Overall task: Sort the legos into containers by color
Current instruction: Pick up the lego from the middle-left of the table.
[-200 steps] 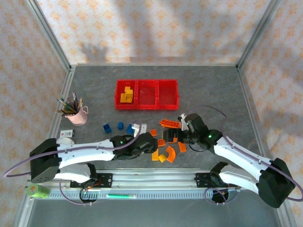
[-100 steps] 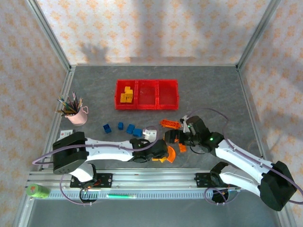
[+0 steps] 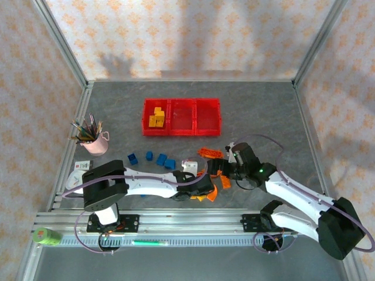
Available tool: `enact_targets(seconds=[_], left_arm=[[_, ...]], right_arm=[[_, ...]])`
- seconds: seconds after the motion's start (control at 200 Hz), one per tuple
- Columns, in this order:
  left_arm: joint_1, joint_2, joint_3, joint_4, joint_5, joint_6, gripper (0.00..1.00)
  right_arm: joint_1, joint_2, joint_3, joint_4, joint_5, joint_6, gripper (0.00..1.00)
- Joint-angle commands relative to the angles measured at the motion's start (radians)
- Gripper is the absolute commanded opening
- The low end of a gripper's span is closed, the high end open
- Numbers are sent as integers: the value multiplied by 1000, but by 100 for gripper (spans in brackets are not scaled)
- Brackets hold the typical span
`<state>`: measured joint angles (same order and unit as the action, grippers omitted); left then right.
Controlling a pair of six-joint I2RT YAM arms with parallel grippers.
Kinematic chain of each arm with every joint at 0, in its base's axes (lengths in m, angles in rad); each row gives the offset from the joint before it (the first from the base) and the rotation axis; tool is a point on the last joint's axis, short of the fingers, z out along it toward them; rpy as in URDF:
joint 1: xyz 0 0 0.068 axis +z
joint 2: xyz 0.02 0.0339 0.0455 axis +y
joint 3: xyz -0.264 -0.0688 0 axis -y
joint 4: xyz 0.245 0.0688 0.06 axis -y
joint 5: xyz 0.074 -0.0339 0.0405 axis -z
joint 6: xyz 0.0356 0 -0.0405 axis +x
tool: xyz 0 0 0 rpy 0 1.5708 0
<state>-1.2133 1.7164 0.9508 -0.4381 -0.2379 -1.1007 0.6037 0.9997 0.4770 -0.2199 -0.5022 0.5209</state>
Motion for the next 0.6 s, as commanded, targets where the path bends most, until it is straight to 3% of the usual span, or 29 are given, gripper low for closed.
enact_targets(seconds=[0.0, 0.596], left_arm=[[-7, 20, 9, -59, -23, -19, 70], [-9, 40, -46, -20, 13, -41, 46]], right_arm=[[-26, 2, -17, 17, -11, 4, 100], [-41, 34, -11, 45, -36, -17, 100]])
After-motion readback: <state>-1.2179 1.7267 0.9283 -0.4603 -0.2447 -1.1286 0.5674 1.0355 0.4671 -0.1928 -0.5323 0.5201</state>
